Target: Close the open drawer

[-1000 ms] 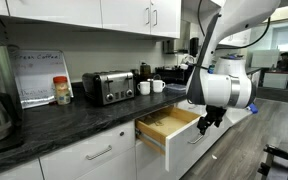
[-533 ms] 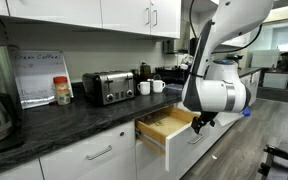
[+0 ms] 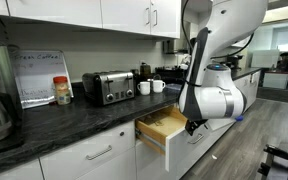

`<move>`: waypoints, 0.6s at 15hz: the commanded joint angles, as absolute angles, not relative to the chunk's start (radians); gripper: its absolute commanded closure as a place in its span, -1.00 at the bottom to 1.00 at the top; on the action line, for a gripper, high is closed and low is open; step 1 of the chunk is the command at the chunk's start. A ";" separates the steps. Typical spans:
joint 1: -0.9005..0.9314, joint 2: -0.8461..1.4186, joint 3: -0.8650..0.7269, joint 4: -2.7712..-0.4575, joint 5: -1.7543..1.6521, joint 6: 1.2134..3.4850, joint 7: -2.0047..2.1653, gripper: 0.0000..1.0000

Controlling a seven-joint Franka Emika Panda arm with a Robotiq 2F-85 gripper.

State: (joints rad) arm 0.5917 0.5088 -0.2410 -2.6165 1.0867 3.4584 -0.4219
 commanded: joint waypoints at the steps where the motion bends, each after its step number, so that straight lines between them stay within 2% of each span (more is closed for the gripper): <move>1: 0.634 0.545 -0.293 -2.590 1.028 3.458 -0.342 -1.00; 9: 0.670 0.574 -0.404 -2.546 0.809 3.458 -0.170 -1.00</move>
